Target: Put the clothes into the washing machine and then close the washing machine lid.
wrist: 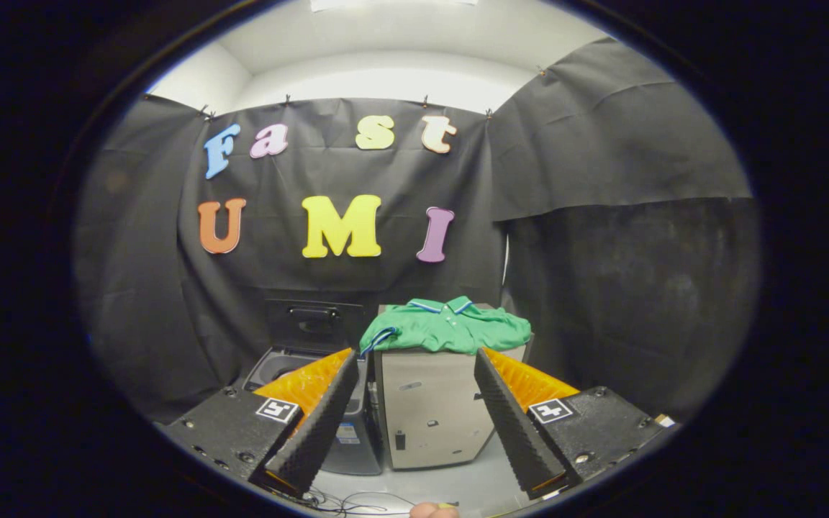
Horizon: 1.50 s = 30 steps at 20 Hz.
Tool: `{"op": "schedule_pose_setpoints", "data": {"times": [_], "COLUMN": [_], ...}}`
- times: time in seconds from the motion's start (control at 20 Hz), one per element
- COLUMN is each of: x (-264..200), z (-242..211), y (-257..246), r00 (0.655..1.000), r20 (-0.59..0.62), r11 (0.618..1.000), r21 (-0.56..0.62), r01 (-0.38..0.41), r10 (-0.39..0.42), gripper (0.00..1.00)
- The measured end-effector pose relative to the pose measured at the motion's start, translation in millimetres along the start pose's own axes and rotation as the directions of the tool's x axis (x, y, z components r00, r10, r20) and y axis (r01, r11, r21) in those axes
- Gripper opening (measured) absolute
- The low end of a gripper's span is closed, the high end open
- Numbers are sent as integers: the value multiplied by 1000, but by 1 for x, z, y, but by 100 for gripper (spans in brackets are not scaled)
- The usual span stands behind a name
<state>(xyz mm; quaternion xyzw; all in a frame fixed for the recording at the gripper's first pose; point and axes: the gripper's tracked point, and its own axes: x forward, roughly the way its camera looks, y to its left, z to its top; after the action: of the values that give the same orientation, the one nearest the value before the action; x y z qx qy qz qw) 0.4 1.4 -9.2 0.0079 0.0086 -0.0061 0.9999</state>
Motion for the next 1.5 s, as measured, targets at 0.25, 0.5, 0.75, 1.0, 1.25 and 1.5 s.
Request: {"op": "schedule_pose_setpoints", "data": {"times": [0.25, 0.5, 0.75, 1.0, 1.25, 1.5], "x": [0, 1, 8, 24, 61, 125], "z": [-1, -1, 1, 22, 55, 85], "y": [1, 5, 14, 17, 5, -19], "r00": [1000, 1000, 1000, 1000, 999, 999], "r20": [2, 1, -1, 22, 41, 48], "r11": [1000, 1000, 1000, 999, 999, 999], "r21": [10, 0, -11, -31, -46, -50], "r01": [3, 4, -10, -11, -6, 16], "r10": [-3, -4, 10, 12, 8, -14], "gripper": [100, 100, 100, 100, 100, 100]}}
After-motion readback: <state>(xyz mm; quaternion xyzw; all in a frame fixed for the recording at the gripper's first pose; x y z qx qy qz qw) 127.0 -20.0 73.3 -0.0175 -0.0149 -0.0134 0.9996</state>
